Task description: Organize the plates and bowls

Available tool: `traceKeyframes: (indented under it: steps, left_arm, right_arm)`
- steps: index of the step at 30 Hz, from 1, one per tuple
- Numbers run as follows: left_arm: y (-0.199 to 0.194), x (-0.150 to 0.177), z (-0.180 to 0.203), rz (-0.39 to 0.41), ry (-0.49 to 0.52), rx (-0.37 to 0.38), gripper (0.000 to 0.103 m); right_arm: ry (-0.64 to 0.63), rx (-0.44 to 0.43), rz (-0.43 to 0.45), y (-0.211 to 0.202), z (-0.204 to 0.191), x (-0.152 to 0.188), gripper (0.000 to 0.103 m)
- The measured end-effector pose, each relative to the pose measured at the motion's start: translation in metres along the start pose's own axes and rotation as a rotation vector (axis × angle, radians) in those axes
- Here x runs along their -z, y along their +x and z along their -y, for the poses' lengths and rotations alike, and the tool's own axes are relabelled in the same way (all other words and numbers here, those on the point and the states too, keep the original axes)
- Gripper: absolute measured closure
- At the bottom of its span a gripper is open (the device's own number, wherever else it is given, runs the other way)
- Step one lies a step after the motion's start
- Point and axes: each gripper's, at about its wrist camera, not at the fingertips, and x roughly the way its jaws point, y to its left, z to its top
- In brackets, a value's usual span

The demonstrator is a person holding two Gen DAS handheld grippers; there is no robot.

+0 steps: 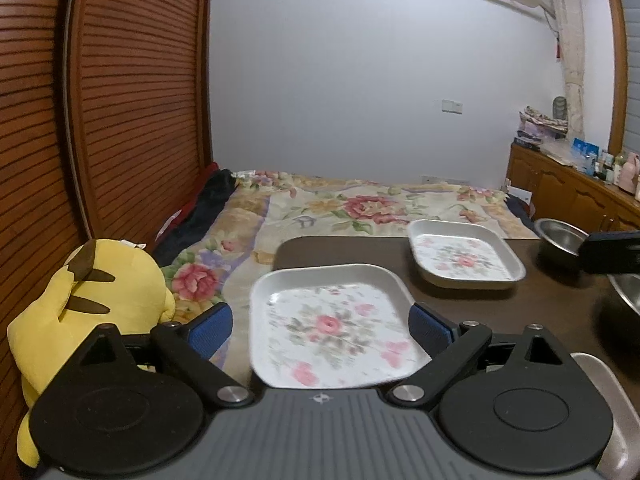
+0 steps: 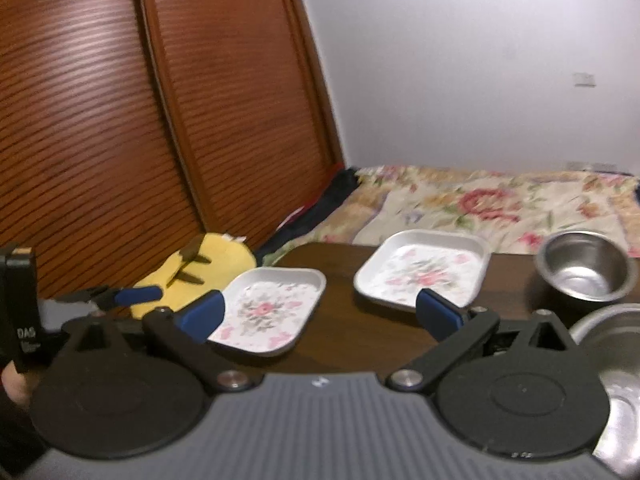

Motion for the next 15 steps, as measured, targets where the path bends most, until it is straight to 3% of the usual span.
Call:
traceKeyframes:
  steps: [3, 6, 15]
  left_arm:
    - [0.013, -0.003, -0.015, -0.014, -0.007, 0.002, 0.011]
    - [0.027, -0.002, -0.030, -0.034, -0.010, 0.017, 0.018]
    - [0.059, 0.012, -0.056, -0.112, -0.068, 0.057, 0.049]
  right_arm:
    - [-0.004, -0.001, -0.056, 0.024, -0.007, -0.005, 0.017]
    - [0.023, -0.015, -0.112, 0.048, -0.007, -0.010, 0.021]
    - [0.020, -0.011, -0.295, 0.115, -0.016, -0.011, 0.054]
